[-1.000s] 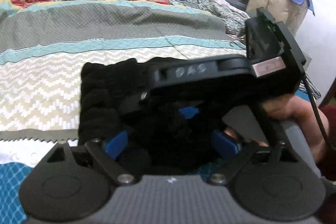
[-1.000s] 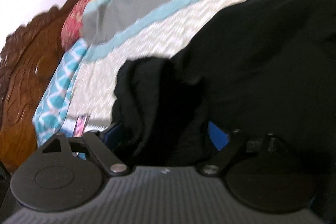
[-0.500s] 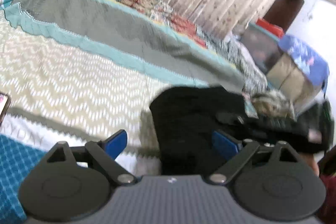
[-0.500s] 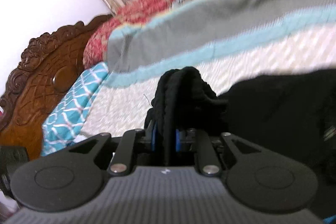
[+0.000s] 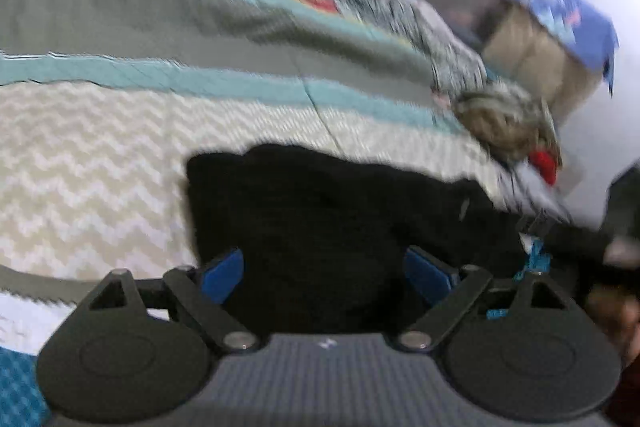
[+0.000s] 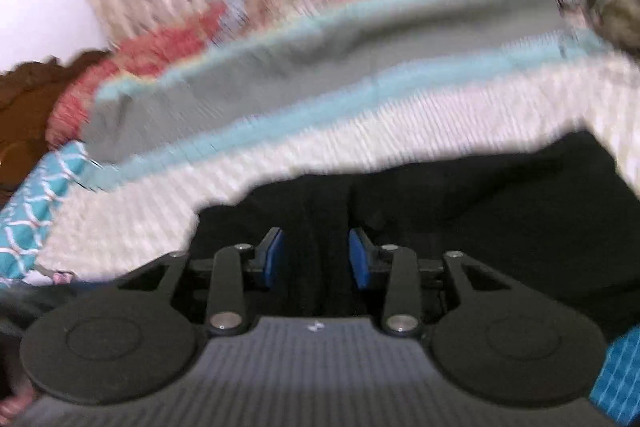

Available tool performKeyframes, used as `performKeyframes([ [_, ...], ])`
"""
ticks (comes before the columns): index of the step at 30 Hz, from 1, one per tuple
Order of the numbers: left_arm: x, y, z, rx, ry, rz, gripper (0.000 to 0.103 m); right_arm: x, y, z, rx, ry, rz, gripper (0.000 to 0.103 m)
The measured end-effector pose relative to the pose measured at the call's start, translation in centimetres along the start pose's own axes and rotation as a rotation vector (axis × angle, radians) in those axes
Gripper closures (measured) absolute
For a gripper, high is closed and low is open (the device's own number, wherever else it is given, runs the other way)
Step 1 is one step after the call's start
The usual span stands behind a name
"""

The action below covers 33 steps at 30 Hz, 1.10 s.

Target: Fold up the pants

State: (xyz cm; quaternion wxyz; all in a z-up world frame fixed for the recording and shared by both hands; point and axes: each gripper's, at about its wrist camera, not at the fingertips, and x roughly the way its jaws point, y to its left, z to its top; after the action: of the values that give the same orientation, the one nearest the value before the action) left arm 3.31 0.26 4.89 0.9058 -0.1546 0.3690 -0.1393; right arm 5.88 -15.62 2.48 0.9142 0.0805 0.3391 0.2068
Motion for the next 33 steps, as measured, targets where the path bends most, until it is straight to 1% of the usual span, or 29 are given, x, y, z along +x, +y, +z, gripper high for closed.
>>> performKeyframes([
  [2, 1.2, -0.7, -0.9, 0.035, 0.046, 0.035, 0.014, -0.5, 0.7, 0.6, -0.003, -0.046, 0.044, 0.064],
  [4, 2.7, -1.1, -1.4, 0.054, 0.103, 0.089, 0.016, 0.2, 1.3, 1.1, 0.012, -0.059, 0.100, 0.065],
  [5, 3.4, -1.1, -1.7, 0.055, 0.132, 0.114, 0.016, 0.8, 1.4, 1.3, 0.015, -0.040, 0.134, 0.067],
  [7, 4.4, -0.8, -1.9, 0.053, 0.174, 0.153, 0.015, 2.4, 1.5, 1.1, 0.017, 0.012, 0.143, 0.069],
  [9, 4.6, -0.8, -2.1, 0.065, 0.184, 0.172, 0.014, 4.6, 0.9, 0.3, 0.031, 0.102, 0.113, 0.069],
  [10, 4.6, -0.8, -2.1, 0.068, 0.184, 0.173, 0.014, 6.0, 0.2, -0.4, 0.045, 0.149, 0.078, 0.072],
  [11, 4.5, -0.9, -2.1, 0.069, 0.187, 0.174, 0.014, 7.5, -0.9, -1.3, 0.062, 0.187, 0.043, 0.088],
  [12, 4.5, -0.9, -2.1, 0.068, 0.191, 0.178, 0.014, 7.8, -2.1, -2.2, 0.074, 0.185, 0.035, 0.101],
  [13, 4.4, -0.9, -2.1, 0.067, 0.191, 0.179, 0.014, 7.9, -3.0, -2.6, 0.093, 0.174, 0.054, 0.103],
  [14, 4.4, -0.9, -2.1, 0.067, 0.192, 0.179, 0.014, 7.9, -4.1, -2.8, 0.143, 0.170, 0.093, 0.103],
  [16, 4.3, -1.0, -2.1, 0.073, 0.192, 0.187, 0.013, 7.9, -5.1, -2.6, 0.222, 0.184, 0.125, 0.103],
  [20, 4.2, -1.6, -2.0, 0.073, 0.203, 0.217, 0.012, 8.2, -3.9, -2.4, 0.205, 0.182, 0.112, 0.103],
  [22, 4.2, -2.0, -2.0, 0.072, 0.207, 0.232, 0.011, 7.3, -3.4, -2.5, 0.222, 0.181, 0.115, 0.103],
  [25, 3.7, -2.6, -1.9, 0.085, 0.207, 0.252, 0.010, 5.9, -3.5, -2.3, 0.251, 0.169, 0.140, 0.092],
  [27, 3.1, -2.9, -1.8, 0.082, 0.200, 0.251, 0.007, 4.0, -3.3, -2.4, 0.219, 0.144, 0.150, 0.085],
  [28, 2.9, -3.0, -1.8, 0.081, 0.195, 0.251, 0.007, 3.3, -3.0, -2.5, 0.201, 0.132, 0.150, 0.079],
  [29, 2.7, -3.1, -1.8, 0.080, 0.191, 0.252, 0.007, 2.9, -2.8, -2.6, 0.189, 0.123, 0.151, 0.078],
  [33, 2.2, -3.4, -1.8, 0.083, 0.187, 0.260, 0.006, 2.1, -2.3, -3.1, 0.169, 0.111, 0.176, 0.078],
])
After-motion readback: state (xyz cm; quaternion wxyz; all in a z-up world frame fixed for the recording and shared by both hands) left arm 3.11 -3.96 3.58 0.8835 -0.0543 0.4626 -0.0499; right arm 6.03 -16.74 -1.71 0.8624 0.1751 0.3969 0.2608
